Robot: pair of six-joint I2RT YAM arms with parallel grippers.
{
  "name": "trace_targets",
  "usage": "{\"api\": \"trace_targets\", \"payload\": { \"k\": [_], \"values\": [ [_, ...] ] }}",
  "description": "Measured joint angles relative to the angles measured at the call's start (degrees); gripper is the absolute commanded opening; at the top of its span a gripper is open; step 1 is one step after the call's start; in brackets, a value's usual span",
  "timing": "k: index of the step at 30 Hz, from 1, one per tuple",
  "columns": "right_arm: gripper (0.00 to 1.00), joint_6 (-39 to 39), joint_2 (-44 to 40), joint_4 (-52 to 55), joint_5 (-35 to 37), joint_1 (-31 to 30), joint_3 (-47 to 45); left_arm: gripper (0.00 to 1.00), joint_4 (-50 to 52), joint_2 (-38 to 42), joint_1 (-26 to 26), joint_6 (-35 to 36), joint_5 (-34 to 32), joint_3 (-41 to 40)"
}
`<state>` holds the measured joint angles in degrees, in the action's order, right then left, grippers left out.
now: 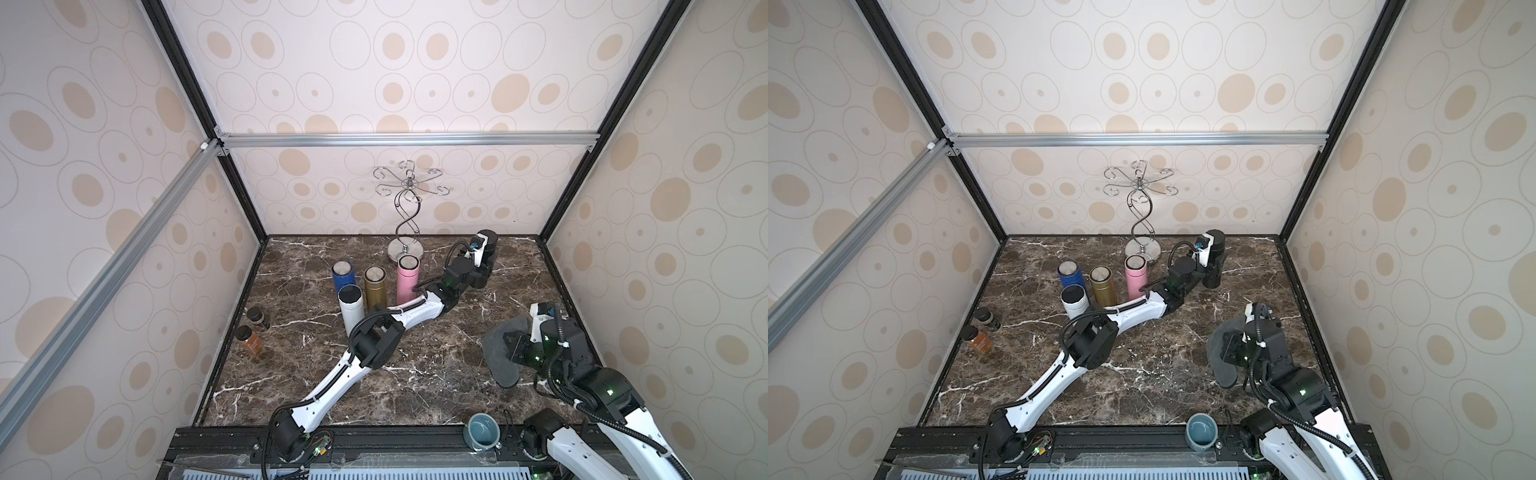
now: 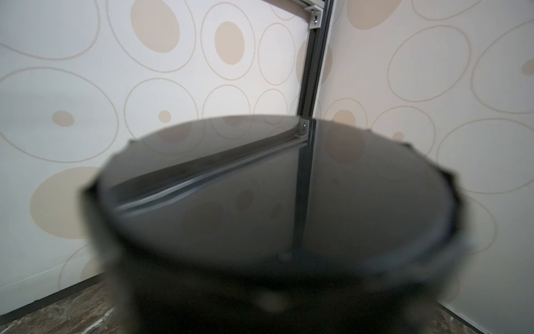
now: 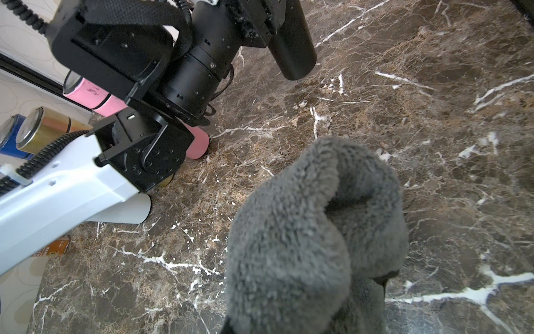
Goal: Wipe the surface of the thermos
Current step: Place the thermos at the center of the board.
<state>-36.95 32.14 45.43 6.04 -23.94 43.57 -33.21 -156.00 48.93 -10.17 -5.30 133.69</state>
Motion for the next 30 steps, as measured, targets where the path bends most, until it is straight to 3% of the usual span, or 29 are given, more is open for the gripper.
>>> {"api": "trace_targets", "payload": {
  "k": [18,20,22,23,30],
  "values": [
    [0.0,0.2,0.76,-0.59,-0.04,0.0,-0.26,0.01,3.21,-0.46,-1.01,2.19,-3.87,-1.33],
    [0.0,0.2,0.81,-0.72,-0.07,0.0,-0.44,0.15,3.02,-0.42,-1.03,2.25,-3.93,-1.53],
    [0.0,0.17,0.81,-0.85,-0.09,0.0,-0.63,0.43,2.49,-0.28,-1.03,2.32,-4.07,-2.01],
    [0.0,0.17,0.81,-0.83,-0.09,0.0,-0.68,0.51,2.32,-0.22,-1.03,2.36,-4.11,-2.23],
    [0.0,0.17,0.81,-0.87,-0.2,0.0,-0.83,0.88,0.94,-0.11,-1.05,3.3,-5.35,-3.34]
  ]
}}
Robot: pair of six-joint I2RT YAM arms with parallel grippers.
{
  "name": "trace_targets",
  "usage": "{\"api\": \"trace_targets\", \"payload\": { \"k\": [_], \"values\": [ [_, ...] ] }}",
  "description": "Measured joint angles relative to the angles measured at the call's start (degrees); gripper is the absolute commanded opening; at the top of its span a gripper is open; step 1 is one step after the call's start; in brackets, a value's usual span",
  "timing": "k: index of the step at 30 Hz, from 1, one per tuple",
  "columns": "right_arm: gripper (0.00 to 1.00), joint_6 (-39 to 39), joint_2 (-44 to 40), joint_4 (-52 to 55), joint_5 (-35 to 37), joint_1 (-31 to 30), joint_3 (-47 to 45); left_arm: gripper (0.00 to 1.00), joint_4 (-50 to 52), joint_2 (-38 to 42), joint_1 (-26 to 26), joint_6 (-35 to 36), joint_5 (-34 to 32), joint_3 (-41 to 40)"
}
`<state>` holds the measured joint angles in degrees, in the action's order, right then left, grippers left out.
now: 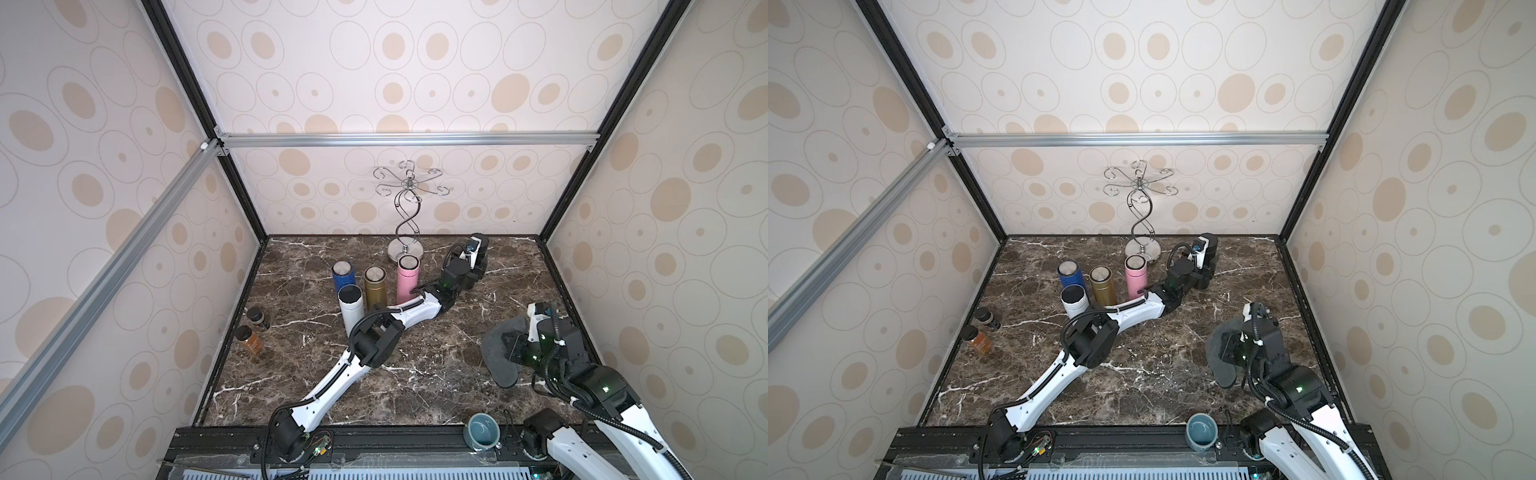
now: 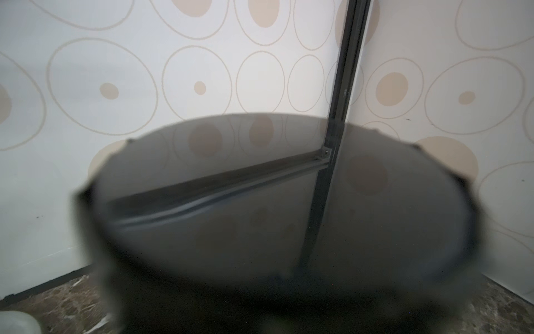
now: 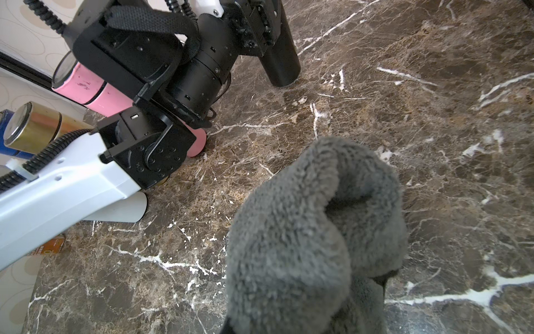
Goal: Wipe the surface of the thermos
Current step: Place the thermos at the center of the board.
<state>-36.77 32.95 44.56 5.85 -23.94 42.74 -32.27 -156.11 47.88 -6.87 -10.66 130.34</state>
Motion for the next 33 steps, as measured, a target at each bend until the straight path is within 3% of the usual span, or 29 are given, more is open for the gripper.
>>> {"api": "trace_targets", "payload": {
  "k": [1,3,17,27,33],
  "values": [
    [0.0,0.0,0.0,0.02,0.0,0.0,0.0,0.95,-0.04,0.17,-0.04,0.07,-0.28,-0.37],
    [0.0,-0.02,0.0,0.02,0.0,0.0,0.0,1.0,-0.13,0.79,-0.15,0.31,-0.87,-1.62],
    [0.0,0.22,0.48,-0.42,-0.24,0.0,0.0,1.0,-3.3,9.51,-0.33,1.6,-1.49,-12.92],
    [0.0,0.44,0.48,-1.2,-1.2,0.0,0.0,1.0,-9.84,20.63,0.52,2.54,-1.22,-33.68],
    [0.0,0.63,1.01,-2.54,-1.57,0.0,0.0,1.0,-11.28,20.96,0.94,3.82,-1.97,-35.06]
  ]
}}
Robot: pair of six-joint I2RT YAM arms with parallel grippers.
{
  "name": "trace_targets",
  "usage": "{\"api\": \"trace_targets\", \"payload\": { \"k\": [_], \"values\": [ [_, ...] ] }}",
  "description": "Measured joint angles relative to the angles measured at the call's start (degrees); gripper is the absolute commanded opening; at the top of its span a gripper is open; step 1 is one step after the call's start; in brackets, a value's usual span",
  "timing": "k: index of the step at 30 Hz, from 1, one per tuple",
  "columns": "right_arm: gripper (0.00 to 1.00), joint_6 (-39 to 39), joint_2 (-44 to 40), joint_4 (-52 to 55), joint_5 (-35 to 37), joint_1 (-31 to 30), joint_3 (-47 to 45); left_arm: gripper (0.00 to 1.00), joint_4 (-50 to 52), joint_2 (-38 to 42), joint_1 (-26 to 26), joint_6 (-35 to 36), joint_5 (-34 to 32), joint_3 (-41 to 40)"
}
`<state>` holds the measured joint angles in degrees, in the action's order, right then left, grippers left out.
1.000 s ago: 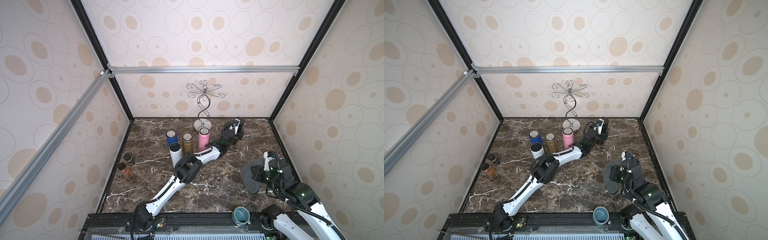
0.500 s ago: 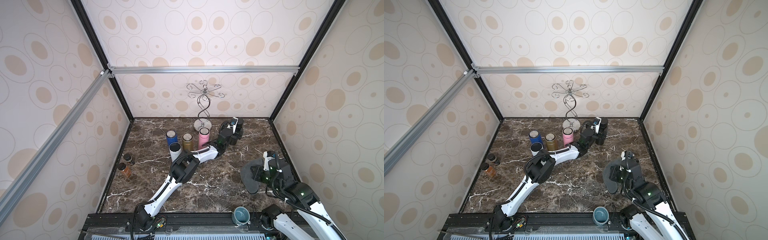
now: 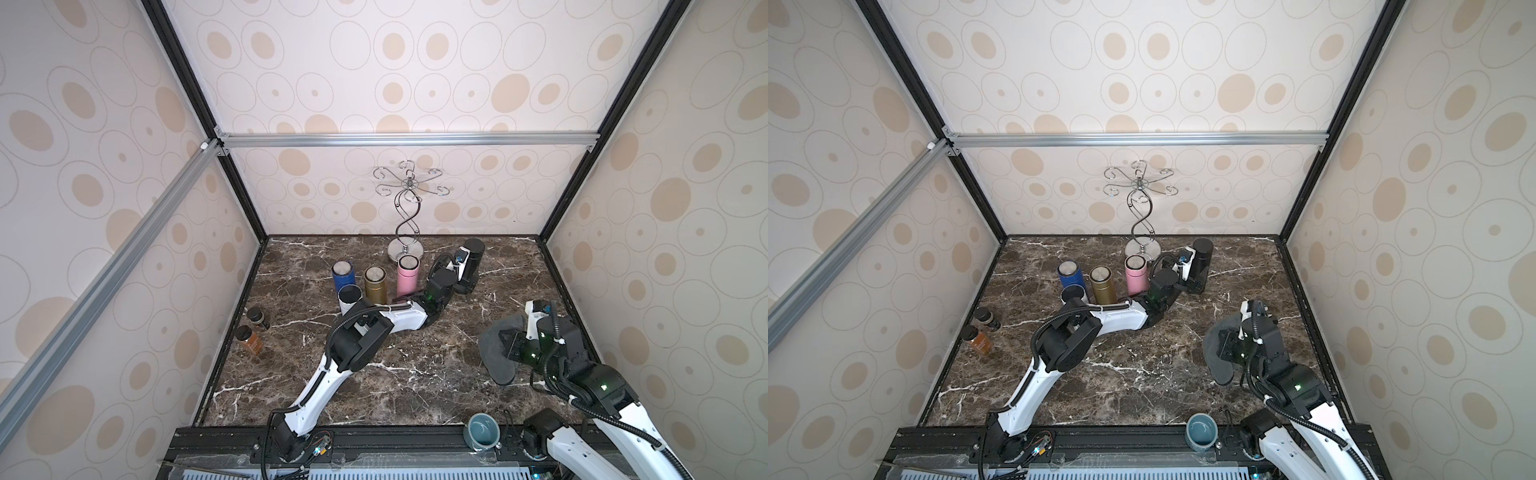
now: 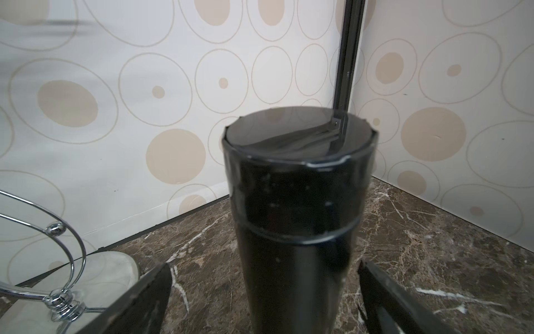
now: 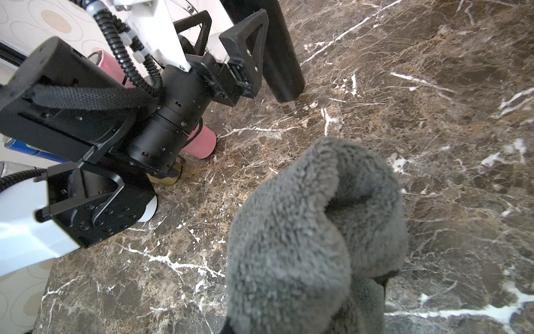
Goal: Wipe the surface of the thermos
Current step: Place the thermos at the center of the board.
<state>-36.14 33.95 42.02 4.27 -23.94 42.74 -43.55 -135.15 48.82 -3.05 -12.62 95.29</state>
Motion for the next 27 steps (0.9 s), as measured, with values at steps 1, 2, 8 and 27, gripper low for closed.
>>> {"api": "trace_targets", "payload": {
  "k": [1,2,8,27],
  "values": [
    [0.0,0.04,0.11,-0.07,0.02,0.0,0.0,1.0,-0.61,0.22,0.0,0.11,-0.02,-0.39],
    [0.0,0.09,0.17,-0.04,0.02,0.0,0.0,1.0,-1.16,0.48,0.0,0.17,-0.09,-1.11],
    [0.0,0.55,0.22,0.0,0.0,0.0,0.0,1.0,-2.19,2.82,0.11,0.76,-0.11,-5.51],
    [0.0,2.21,2.86,-0.33,0.46,0.0,2.25,1.0,7.19,31.61,8.0,3.54,1.92,-28.92]
  ]
}}
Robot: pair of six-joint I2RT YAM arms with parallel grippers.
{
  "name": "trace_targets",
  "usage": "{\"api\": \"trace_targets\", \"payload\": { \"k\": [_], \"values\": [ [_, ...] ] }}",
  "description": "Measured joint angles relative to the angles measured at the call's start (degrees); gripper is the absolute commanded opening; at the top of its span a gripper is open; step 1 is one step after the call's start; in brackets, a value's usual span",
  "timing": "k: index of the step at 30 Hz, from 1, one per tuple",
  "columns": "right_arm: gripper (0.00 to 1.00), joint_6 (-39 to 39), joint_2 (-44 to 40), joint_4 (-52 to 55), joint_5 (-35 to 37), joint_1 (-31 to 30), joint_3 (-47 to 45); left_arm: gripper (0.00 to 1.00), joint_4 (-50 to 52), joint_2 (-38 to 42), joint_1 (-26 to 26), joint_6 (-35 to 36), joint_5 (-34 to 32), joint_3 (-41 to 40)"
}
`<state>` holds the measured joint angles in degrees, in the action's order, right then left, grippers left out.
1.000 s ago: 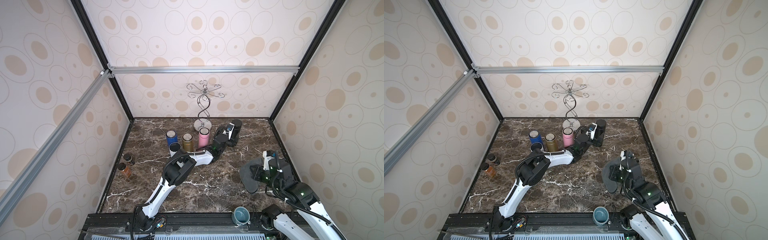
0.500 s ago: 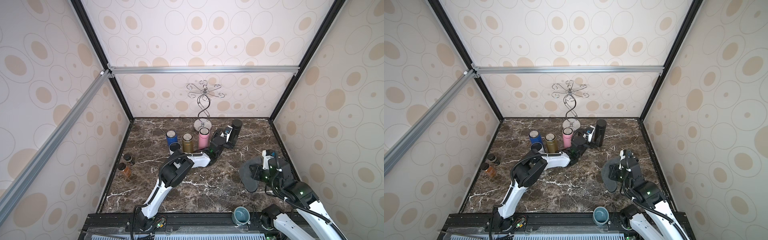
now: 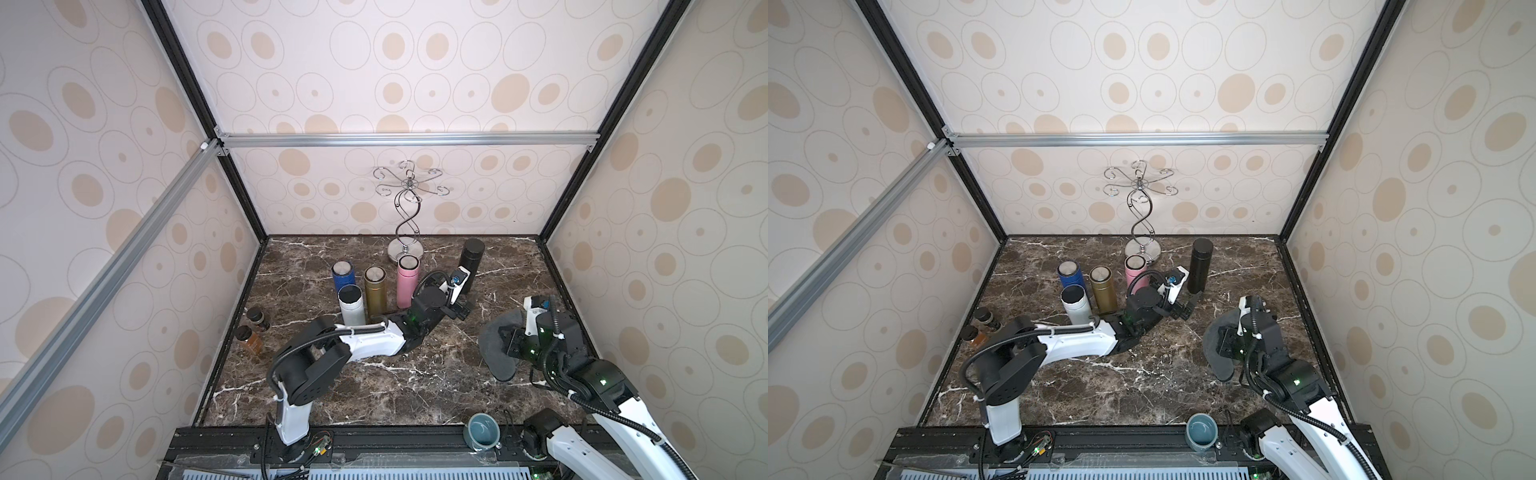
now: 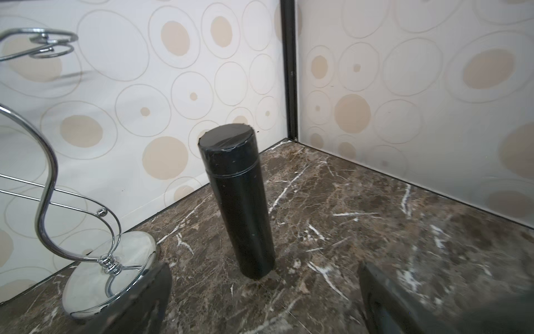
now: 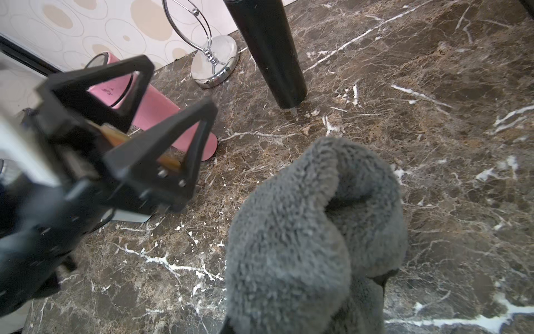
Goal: Wipe the surface of the thermos
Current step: Place the thermos at the center of the board, then pick up the thermos from the center of the board.
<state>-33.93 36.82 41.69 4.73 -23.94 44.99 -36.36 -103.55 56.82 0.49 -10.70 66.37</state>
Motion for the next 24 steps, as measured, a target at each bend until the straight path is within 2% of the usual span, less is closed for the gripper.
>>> {"api": "trace_targets", "payload": {
  "k": [5,8,15,19,24],
  "values": [
    [0.0,0.61,2.19,-1.01,0.02,0.0,0.33,1.0,7.34,15.41,4.11,-0.76,-3.91,-4.72],
    [0.0,0.81,3.34,-1.62,-0.02,0.0,0.57,1.0,12.44,25.09,5.75,-4.26,-8.9,-6.82],
    [0.0,0.83,4.66,-2.36,-0.74,0.0,0.63,1.0,23.65,50.45,5.99,-10.47,-18.67,-17.62],
    [0.0,0.79,4.66,-2.36,-1.57,0.0,0.63,1.0,31.43,58.53,5.99,-12.94,-23.3,-18.56],
    [0.0,0.63,4.92,-3.17,-2.84,0.0,0.63,1.0,38.14,63.58,5.99,-16.72,-29.14,-21.29]
  ]
}}
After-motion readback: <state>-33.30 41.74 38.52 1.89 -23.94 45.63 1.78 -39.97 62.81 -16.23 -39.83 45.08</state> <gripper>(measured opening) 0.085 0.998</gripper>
